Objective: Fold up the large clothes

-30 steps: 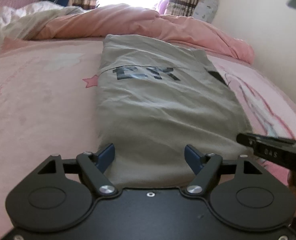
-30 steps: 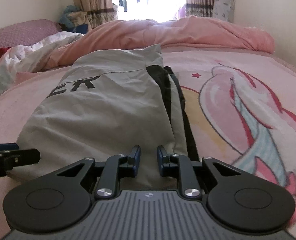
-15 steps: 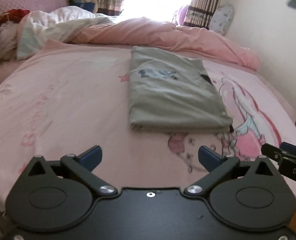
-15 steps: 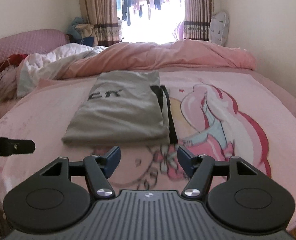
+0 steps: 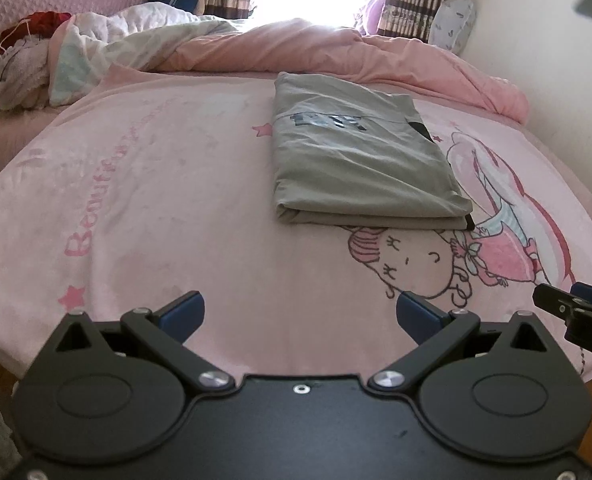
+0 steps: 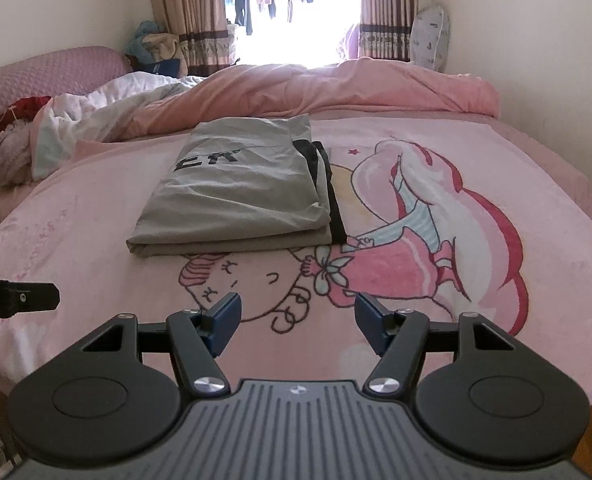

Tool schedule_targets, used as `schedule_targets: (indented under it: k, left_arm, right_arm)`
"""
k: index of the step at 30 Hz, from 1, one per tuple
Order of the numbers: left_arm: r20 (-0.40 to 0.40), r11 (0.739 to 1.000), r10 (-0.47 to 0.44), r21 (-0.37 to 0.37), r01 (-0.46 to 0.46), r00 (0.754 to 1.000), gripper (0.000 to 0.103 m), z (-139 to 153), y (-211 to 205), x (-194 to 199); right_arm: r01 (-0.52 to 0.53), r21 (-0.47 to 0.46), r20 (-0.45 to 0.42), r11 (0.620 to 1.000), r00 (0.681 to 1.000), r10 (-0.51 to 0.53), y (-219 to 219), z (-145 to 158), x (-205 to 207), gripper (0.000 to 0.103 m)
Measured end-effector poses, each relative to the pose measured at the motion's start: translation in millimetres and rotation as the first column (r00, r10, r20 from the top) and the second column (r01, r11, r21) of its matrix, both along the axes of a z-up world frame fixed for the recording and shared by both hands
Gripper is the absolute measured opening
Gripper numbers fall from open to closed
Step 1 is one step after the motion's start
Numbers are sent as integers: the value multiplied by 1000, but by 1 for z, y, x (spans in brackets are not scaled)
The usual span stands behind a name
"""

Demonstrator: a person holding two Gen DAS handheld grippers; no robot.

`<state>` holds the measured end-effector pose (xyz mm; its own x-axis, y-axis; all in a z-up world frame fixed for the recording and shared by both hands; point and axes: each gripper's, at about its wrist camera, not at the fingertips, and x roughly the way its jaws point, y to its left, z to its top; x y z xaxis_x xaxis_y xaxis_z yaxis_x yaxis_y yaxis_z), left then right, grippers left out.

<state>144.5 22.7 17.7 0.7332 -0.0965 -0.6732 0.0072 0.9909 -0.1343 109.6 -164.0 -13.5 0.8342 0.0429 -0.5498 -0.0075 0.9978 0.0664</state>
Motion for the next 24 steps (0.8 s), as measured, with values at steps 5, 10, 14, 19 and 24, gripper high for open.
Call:
schedule_targets:
  k: [5, 10, 14, 19, 24]
  left_arm:
    - [-8, 1000, 1, 6, -1, 1000, 103, -2, -2, 4]
    - [-17, 1000, -3, 4, 3, 1000, 103, -2, -2, 6]
    - [-21, 1000, -7, 7, 7, 1000, 103, -2, -2, 7]
    - [-30, 1000, -7, 7, 8, 1000, 103, -3, 0, 8]
    - [-30, 1000, -9, 9, 10, 1000, 103, -3, 2, 10]
  right_arm:
    - [-1, 0, -9, 1000, 1000, 1, 1, -2, 2, 76]
    - [5, 6, -29, 1000, 1000, -5, 1, -6, 6, 76]
    - [0, 2, -37, 1000, 999, 0, 3, -6, 7, 76]
    - [3, 2, -40, 1000, 999, -3, 2, -6, 8, 76]
    - [3, 2, -40, 1000, 999, -3, 1, -6, 9, 76]
